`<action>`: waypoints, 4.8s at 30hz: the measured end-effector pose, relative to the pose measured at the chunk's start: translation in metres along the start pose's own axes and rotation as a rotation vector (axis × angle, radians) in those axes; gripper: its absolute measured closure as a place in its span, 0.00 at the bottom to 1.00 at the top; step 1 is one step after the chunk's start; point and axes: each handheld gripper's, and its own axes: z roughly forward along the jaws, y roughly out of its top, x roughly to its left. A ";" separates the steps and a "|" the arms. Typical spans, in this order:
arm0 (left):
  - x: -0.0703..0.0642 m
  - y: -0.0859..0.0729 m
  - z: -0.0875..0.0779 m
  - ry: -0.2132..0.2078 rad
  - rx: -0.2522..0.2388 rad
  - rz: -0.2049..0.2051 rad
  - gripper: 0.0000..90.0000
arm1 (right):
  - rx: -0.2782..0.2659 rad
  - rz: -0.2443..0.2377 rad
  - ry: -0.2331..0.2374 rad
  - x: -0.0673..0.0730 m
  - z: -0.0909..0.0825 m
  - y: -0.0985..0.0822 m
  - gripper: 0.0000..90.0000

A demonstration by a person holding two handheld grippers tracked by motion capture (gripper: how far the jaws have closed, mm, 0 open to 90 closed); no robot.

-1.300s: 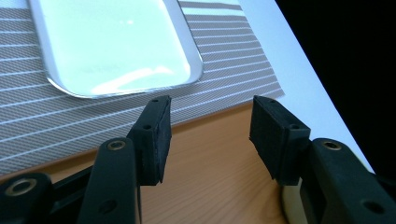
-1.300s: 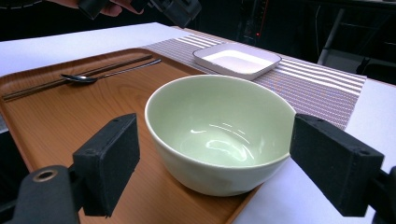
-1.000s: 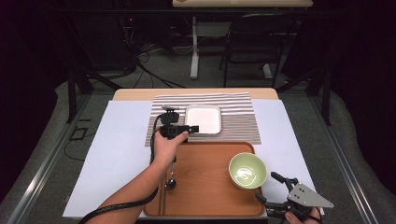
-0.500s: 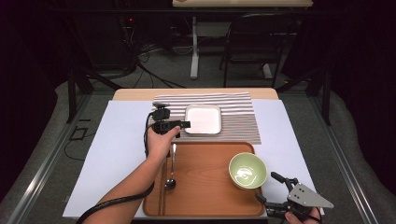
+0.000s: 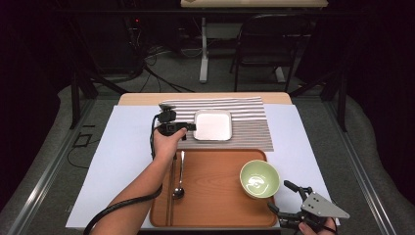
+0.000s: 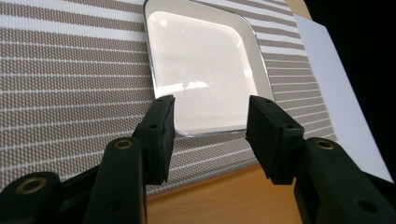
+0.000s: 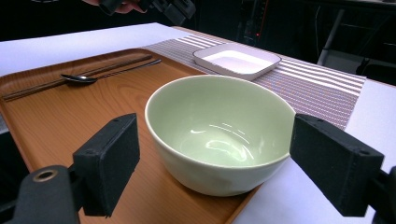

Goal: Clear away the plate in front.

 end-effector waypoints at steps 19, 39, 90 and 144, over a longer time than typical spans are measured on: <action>0.011 0.011 0.024 0.072 0.016 0.044 0.63 | -0.005 -0.001 0.001 0.000 0.000 0.000 0.17; 0.015 0.021 0.050 0.120 0.027 0.098 0.75 | -0.003 -0.005 0.001 0.000 -0.001 0.000 0.17; 0.021 0.023 0.087 0.170 0.135 -0.051 0.97 | -0.005 -0.004 0.001 0.000 -0.001 -0.001 0.17; -0.011 -0.119 -0.036 0.049 0.055 -0.194 0.99 | -0.008 -0.001 -0.003 0.001 -0.001 0.000 0.17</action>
